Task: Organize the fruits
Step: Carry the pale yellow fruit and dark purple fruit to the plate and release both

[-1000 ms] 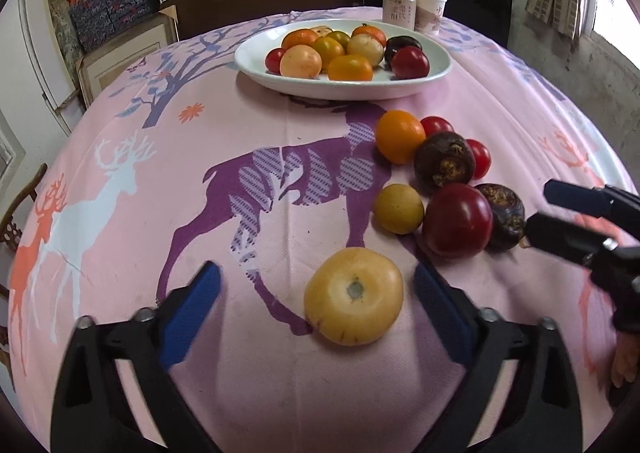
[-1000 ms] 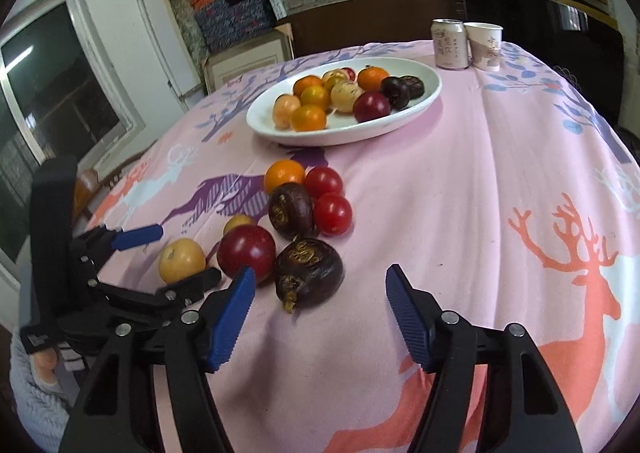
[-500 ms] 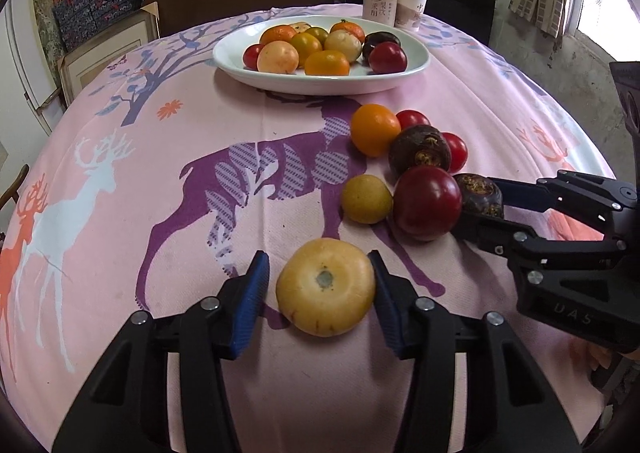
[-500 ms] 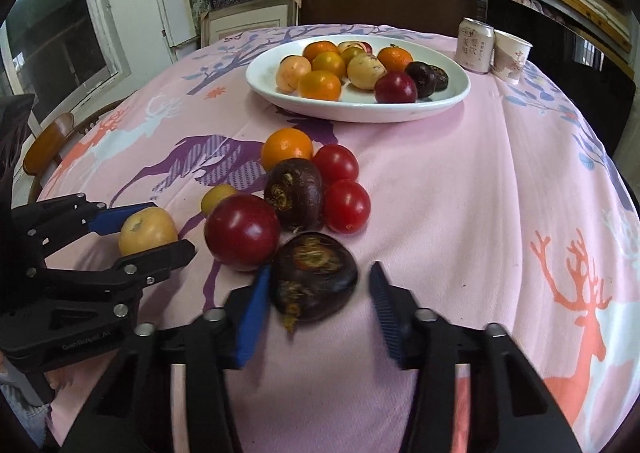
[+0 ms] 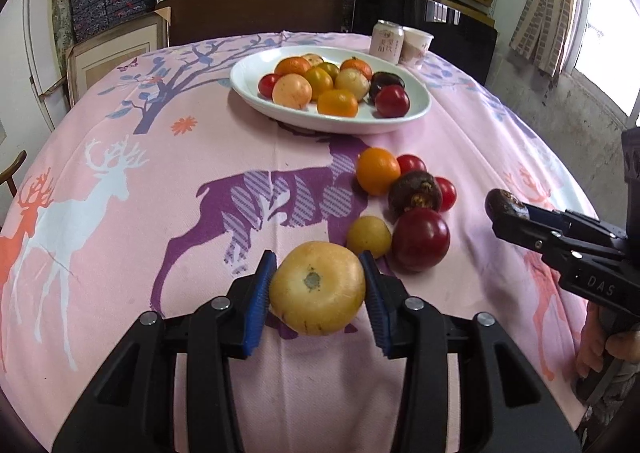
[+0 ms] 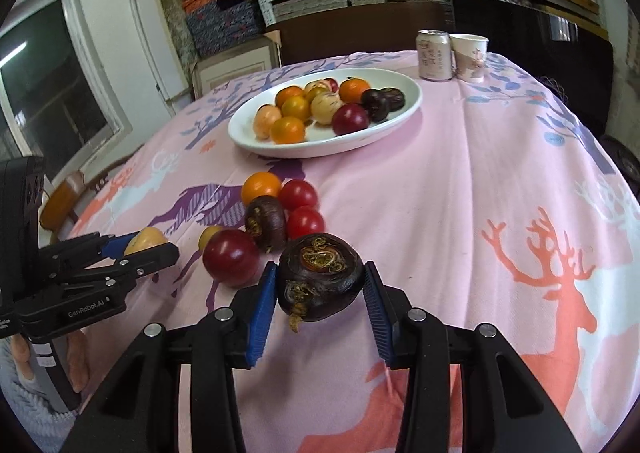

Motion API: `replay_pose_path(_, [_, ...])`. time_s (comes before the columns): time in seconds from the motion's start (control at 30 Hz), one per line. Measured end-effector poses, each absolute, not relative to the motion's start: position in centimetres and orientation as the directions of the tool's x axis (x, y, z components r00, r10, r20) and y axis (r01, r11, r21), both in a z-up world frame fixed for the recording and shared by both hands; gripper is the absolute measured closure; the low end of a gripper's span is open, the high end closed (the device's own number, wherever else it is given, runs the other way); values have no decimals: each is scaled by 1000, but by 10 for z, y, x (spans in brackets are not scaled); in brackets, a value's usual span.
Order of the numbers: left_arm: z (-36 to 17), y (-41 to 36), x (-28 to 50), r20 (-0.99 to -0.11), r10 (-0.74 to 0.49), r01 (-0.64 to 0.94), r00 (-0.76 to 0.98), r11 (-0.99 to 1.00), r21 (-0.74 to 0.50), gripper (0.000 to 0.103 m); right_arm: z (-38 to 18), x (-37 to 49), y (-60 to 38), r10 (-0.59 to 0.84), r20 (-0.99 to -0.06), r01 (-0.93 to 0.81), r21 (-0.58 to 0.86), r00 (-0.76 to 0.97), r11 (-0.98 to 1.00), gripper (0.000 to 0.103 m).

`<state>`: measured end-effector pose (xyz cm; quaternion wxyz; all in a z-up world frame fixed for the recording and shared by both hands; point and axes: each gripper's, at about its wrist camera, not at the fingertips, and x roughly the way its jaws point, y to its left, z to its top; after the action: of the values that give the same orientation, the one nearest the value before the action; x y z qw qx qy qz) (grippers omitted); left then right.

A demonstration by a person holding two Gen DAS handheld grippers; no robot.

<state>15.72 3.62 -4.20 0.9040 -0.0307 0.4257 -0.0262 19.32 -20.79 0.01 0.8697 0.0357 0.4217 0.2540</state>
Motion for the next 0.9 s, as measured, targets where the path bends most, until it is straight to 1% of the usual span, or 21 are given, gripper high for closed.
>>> replay_pose_path(0.13, [-23, 39, 177, -759, -57, 19, 649, 998, -59, 61, 12, 207, -208, 461, -701, -408, 259, 544, 876, 60])
replay_pose_path(0.2, [-9, 40, 197, -745, -41, 13, 666, 999, -43, 61, 23, 221, -205, 459, -688, -407, 252, 563, 878, 60])
replay_pose_path(0.3, [6, 41, 235, -731, -45, 7, 681, 998, -55, 61, 39, 250, -197, 452, -672, -403, 242, 586, 882, 60])
replay_pose_path(0.43, [7, 38, 290, -731, -41, -11, 681, 998, -67, 61, 47, 292, -179, 442, -662, -396, 232, 605, 889, 60])
replay_pose_path(0.57, [-3, 37, 330, -735, -12, -38, 678, 998, -52, 61, 37, 329, -166, 428, -669, -375, 233, 608, 897, 59])
replay_pose_path(0.6, [-6, 39, 338, -734, -4, -47, 679, 998, -49, 56, 32, 339, -165, 430, -669, -368, 244, 606, 897, 59])
replay_pose_path(0.63, [-7, 41, 342, -727, 6, -55, 687, 998, -44, 38, 27, 346, -164, 442, -665, -365, 263, 602, 893, 58])
replay_pose_path(0.67, [-8, 41, 344, -717, 14, -59, 697, 998, -38, 27, 23, 351, -166, 468, -648, -371, 292, 601, 881, 57])
replay_pose_path(0.7, [-8, 43, 344, -706, 19, -60, 708, 998, -33, 11, 20, 352, -166, 483, -638, -380, 304, 600, 874, 50])
replay_pose_path(0.73, [-6, 44, 342, -688, 23, -57, 725, 998, -27, 8, 18, 352, -167, 485, -635, -389, 298, 602, 872, 46])
replay_pose_path(0.77, [-6, 46, 341, -686, 27, -58, 727, 998, -22, 8, 18, 350, -167, 476, -632, -395, 278, 612, 876, 40])
replay_pose_path(0.83, [-5, 50, 341, -692, 34, -68, 721, 997, -22, 8, 19, 347, -170, 464, -625, -390, 263, 628, 882, 39])
replay_pose_path(0.9, [-7, 56, 340, -699, 26, -83, 715, 995, -48, 7, 20, 345, -180, 471, -613, -370, 294, 634, 881, 34])
